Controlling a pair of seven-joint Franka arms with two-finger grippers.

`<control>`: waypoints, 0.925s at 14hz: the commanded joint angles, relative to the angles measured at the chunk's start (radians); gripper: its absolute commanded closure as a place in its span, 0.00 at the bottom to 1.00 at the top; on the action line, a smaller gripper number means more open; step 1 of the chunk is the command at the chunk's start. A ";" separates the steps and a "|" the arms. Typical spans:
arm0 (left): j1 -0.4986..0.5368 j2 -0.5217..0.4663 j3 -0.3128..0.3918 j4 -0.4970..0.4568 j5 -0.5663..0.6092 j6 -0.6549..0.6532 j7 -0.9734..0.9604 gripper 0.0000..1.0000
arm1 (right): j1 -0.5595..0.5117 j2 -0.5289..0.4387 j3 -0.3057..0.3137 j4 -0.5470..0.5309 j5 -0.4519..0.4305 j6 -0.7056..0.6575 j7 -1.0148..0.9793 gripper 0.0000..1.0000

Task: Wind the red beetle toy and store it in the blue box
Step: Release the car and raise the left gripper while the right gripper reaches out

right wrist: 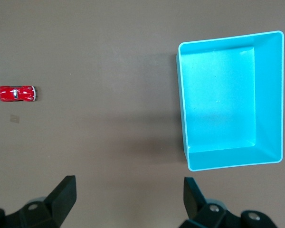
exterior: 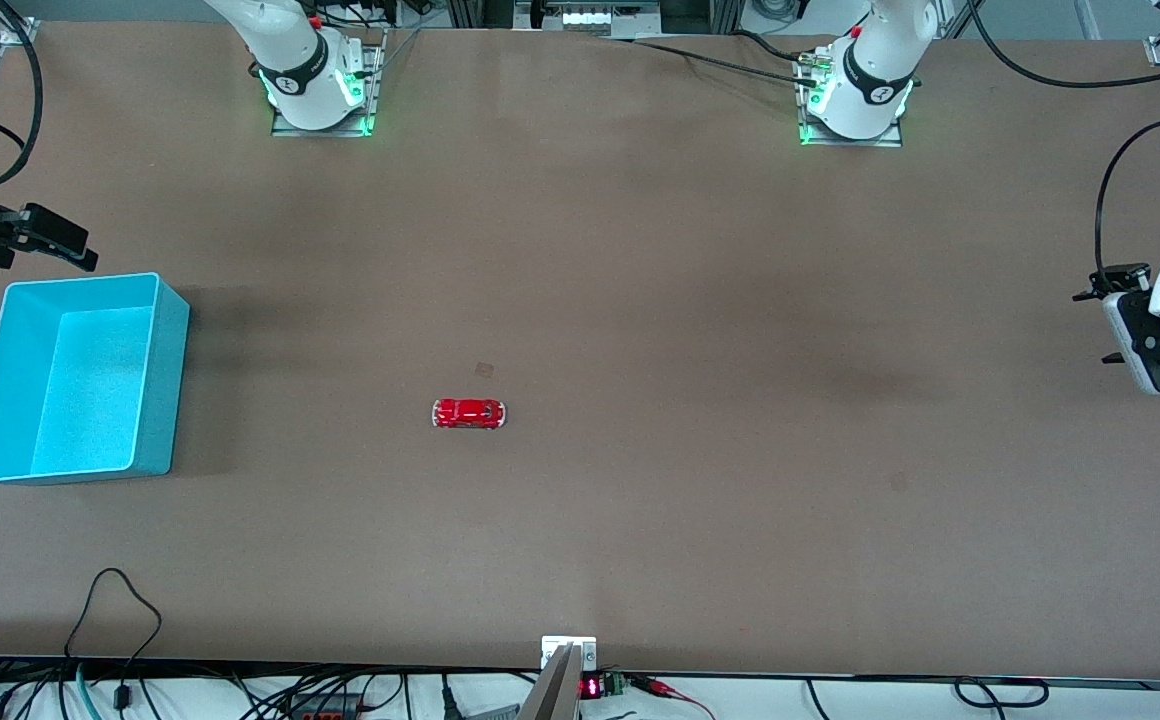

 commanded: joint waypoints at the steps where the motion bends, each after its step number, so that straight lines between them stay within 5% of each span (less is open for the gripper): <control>1: -0.021 -0.006 -0.056 0.080 0.030 -0.134 -0.152 0.00 | -0.004 0.003 0.003 0.009 -0.010 -0.014 -0.006 0.00; 7: -0.022 -0.006 -0.258 0.223 0.012 -0.408 -0.650 0.00 | -0.001 0.003 0.003 0.010 0.005 -0.006 0.009 0.00; 13: -0.033 -0.018 -0.387 0.318 0.011 -0.446 -1.181 0.00 | 0.027 0.064 0.010 0.021 0.011 -0.003 -0.006 0.00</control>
